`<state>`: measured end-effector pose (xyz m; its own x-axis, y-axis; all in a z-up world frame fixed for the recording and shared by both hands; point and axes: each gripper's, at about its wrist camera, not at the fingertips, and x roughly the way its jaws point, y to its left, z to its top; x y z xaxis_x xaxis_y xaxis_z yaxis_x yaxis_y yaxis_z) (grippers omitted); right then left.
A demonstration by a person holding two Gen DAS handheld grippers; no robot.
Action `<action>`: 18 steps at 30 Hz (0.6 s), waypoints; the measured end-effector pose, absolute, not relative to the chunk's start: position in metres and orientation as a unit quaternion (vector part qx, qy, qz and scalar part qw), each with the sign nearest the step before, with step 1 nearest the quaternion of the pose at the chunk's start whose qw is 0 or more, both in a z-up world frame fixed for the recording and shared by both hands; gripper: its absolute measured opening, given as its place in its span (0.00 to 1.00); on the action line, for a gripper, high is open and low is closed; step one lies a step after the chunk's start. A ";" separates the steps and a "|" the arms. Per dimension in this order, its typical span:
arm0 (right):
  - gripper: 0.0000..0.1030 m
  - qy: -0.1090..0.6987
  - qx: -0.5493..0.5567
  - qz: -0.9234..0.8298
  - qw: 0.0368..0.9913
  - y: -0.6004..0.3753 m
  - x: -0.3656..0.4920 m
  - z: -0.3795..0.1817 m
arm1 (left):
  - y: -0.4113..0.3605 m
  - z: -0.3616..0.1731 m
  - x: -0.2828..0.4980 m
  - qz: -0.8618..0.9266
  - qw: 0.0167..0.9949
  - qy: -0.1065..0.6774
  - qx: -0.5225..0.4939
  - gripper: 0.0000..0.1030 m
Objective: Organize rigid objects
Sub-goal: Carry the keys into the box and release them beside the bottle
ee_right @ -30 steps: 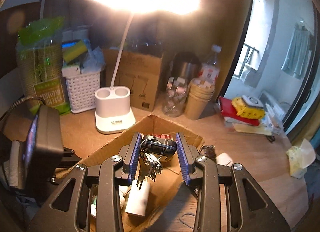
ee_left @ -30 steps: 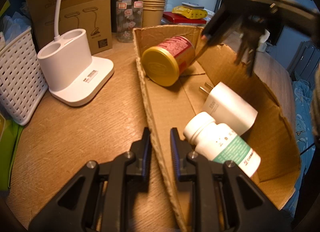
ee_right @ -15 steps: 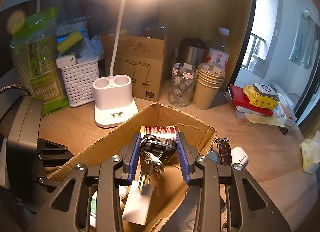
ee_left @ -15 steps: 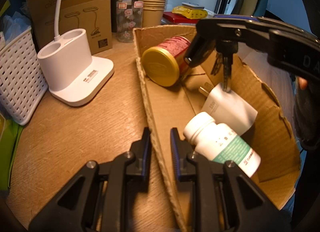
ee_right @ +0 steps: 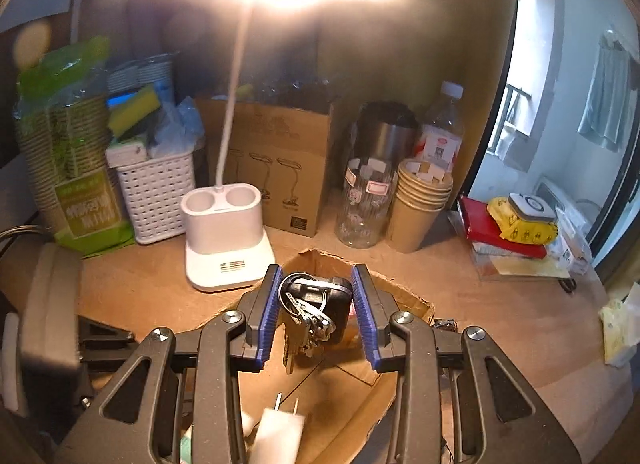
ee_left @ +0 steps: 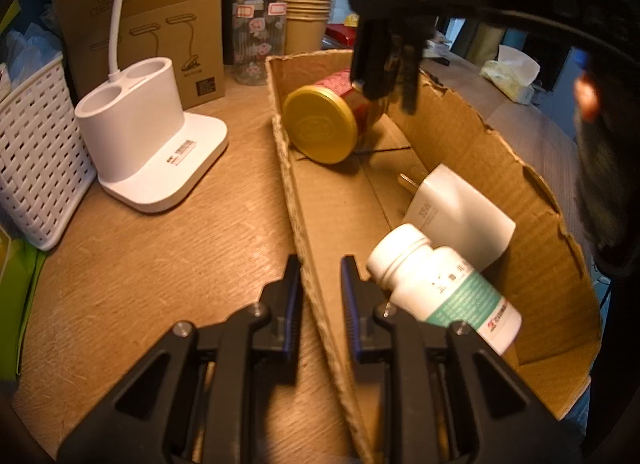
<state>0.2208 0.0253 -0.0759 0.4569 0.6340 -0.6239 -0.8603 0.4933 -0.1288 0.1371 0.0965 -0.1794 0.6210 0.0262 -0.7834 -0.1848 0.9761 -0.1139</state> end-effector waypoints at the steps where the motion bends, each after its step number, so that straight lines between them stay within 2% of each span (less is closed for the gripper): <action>1: 0.36 0.266 -0.219 0.451 0.823 0.027 0.225 -0.080 | 0.097 -0.179 0.137 0.059 0.896 0.431 -0.092 0.21; 12: 0.36 0.279 -0.202 0.464 0.816 0.003 0.212 -0.087 | 0.097 -0.179 0.137 0.058 0.896 0.431 -0.093 0.21; 18: 0.41 0.298 -0.209 0.475 0.801 0.000 0.200 -0.101 | 0.097 -0.179 0.137 0.058 0.896 0.431 -0.093 0.21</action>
